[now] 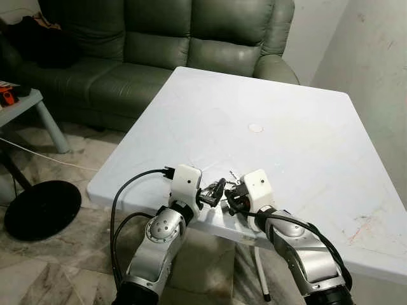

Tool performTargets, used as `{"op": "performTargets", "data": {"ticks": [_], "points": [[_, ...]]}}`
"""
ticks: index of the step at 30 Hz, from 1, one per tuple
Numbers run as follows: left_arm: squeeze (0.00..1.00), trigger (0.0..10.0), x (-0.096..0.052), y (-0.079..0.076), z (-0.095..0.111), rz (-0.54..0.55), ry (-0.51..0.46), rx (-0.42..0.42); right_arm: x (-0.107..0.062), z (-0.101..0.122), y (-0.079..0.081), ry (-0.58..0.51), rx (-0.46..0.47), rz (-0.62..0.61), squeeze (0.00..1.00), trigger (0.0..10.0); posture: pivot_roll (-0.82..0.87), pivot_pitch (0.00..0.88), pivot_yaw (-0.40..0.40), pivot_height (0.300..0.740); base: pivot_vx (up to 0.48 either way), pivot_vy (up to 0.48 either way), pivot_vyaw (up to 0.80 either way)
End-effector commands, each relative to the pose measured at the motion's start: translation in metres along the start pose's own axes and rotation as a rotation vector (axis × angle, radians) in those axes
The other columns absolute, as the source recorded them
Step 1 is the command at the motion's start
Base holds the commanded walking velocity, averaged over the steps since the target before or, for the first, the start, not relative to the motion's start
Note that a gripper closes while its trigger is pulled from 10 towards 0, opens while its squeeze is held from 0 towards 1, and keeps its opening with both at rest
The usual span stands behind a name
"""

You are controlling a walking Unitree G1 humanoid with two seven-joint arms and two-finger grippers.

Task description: Hang keys on a hook

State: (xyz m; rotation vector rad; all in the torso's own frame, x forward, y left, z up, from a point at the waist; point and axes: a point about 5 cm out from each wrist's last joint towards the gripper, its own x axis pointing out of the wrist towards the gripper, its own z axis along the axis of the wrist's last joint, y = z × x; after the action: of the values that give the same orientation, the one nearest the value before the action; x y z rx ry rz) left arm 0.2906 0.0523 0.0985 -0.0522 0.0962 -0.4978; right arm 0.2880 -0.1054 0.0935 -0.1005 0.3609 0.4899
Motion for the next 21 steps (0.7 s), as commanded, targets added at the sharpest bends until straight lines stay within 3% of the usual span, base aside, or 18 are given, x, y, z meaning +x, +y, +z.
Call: {"op": "performTargets", "data": {"ticks": [1,7,8,9,10,13,14,17,18,19,20,21], "points": [[0.0,10.0,0.0005,-0.011,0.001,-0.014,-0.006,-0.022,-0.0014,0.0009,-0.0023,-0.004,-0.014,-0.013,0.0,0.0,-0.05,0.007,-0.087,0.74,0.0,0.0,0.0],[0.0,10.0,0.0003,-0.0105,0.0017,-0.016,-0.007,-0.021,-0.0017,0.0005,-0.0015,-0.004,-0.023,-0.007,0.0,0.0,-0.05,0.009,-0.086,0.74,0.0,0.0,0.0],[0.0,10.0,0.0004,-0.0107,0.0019,-0.016,-0.008,-0.021,-0.0018,0.0002,-0.0009,-0.004,-0.021,0.004,0.0,2.3,-0.05,0.009,-0.086,0.74,0.0,0.0,0.0],[0.0,10.0,0.0005,-0.0108,0.002,-0.016,-0.008,-0.021,-0.0017,0.0001,-0.0007,-0.005,-0.022,0.009,0.0,5.4,-0.05,0.009,-0.086,0.74,0.0,0.0,0.0],[0.0,10.0,0.0005,-0.0109,0.002,-0.016,-0.008,-0.021,-0.001,-0.0003,-0.0006,0.003,-0.035,0.011,0.0,10.0,-0.05,0.009,-0.086,0.74,0.0,0.0,0.0],[0.0,10.0,0.0002,-0.0112,0.0018,-0.018,-0.007,-0.021,0.0007,-0.0012,-0.0025,-0.002,-0.02,-0.01,0.0,10.0,-0.05,0.008,-0.083,0.74,0.0,0.0,0.0],[0.0,10.0,0.0002,-0.0113,0.0018,-0.018,-0.007,-0.021,0.0009,-0.002,-0.0034,0.011,-0.021,-0.014,0.36,10.0,-0.05,0.008,-0.083,0.74,0.0,0.0,0.0],[0.0,10.0,0.0001,-0.0113,0.0018,-0.018,-0.008,-0.022,0.001,-0.0024,-0.0025,0.012,-0.032,0.0,0.29,10.0,-0.05,0.008,-0.083,0.74,0.0,0.0,0.0],[0.0,10.0,0.0001,-0.0112,0.0018,-0.017,-0.007,-0.022,0.0008,-0.0024,-0.002,0.004,0.01,0.011,1.0,10.0,-0.05,0.008,-0.083,0.74,0.0,0.0,0.0],[0.0,10.0,0.0,-0.0111,0.0018,-0.017,-0.007,-0.022,0.0007,-0.0023,-0.002,0.002,0.026,0.014,1.0,10.0,-0.05,0.008,-0.083,0.74,0.0,0.0,0.0],[0.0,10.0,0.0,-0.0111,0.0021,-0.016,-0.008,-0.021,0.0014,-0.0017,-0.0049,0.014,-0.017,-0.026,1.0,10.0,-0.05,0.008,-0.083,0.74,0.0,0.0,0.0],[0.0,10.0,0.0,-0.0108,0.0025,-0.016,-0.009,-0.022,0.0026,-0.0029,-0.0058,0.042,-0.078,-0.044,0.71,10.0,-0.05,0.008,-0.083,0.74,0.0,0.0,0.0]]}}
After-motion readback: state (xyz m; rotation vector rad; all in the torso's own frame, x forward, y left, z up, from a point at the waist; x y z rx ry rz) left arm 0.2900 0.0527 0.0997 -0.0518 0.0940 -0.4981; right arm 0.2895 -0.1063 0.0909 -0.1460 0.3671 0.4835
